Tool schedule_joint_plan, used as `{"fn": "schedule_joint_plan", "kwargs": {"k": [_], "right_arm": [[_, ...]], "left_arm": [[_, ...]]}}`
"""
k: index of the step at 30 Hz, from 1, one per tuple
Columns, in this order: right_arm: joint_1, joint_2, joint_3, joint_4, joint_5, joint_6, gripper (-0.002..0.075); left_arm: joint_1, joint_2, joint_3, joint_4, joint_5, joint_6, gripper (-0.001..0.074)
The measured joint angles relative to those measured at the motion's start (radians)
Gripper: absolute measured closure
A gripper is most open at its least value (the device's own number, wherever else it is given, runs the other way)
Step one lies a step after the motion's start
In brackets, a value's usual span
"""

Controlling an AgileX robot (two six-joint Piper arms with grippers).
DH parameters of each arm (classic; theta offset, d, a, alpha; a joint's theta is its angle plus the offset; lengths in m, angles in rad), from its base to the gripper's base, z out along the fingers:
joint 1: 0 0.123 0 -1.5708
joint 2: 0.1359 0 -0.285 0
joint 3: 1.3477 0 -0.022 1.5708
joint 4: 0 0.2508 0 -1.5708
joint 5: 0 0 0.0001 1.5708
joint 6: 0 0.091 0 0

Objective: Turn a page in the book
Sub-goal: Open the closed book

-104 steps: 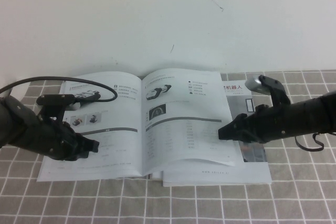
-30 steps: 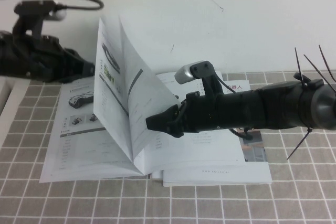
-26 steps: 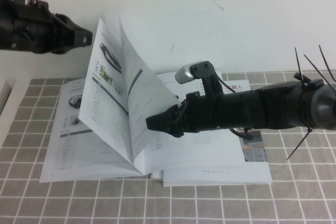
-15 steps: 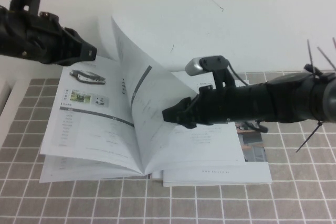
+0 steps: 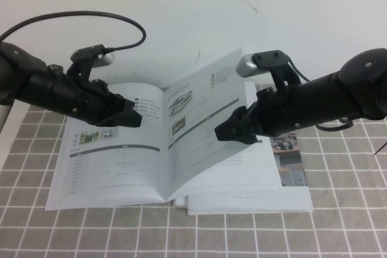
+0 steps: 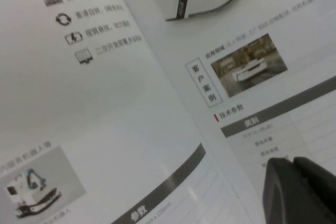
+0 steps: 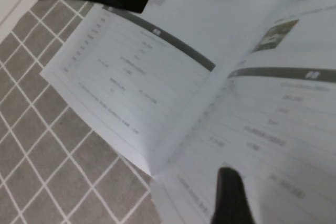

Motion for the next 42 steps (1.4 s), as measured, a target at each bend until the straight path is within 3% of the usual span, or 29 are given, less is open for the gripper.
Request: {"fn": "schedule_joint_plan", "kwargs": {"k": [5,11,14,20,26,31,42], "right_arm": [[-0.078,-0.043,0.000,-0.033,0.002,0.037,0.0286],[-0.197,-0.148,0.000,-0.025,0.025,0.032,0.0289],[-0.197,-0.175,0.000,-0.021,0.069,-0.002,0.0356],[-0.109,-0.110,0.000,-0.013,0.100,-0.077,0.0583],[-0.043,0.091,0.000,-0.024,0.024,-0.092,0.0627],[-0.042,0.189,0.000,-0.172,-0.024,-0.028,0.0632],[-0.036,0.146,-0.020,-0.599,-0.005,0.372,0.0636]], "left_arm": [[0.000,0.018,0.000,-0.002,0.041,0.032,0.0738],[0.000,0.015,0.000,-0.023,0.061,0.051,0.0738],[0.000,0.015,0.000,-0.035,0.073,0.051,0.0738],[0.000,0.015,0.000,0.035,0.060,0.000,0.0738],[0.000,0.015,0.036,0.200,-0.028,-0.071,0.0738],[0.000,0.015,0.116,0.262,-0.121,-0.086,0.0738],[0.070,0.044,0.167,0.333,-0.138,-0.192,0.0738]]}}
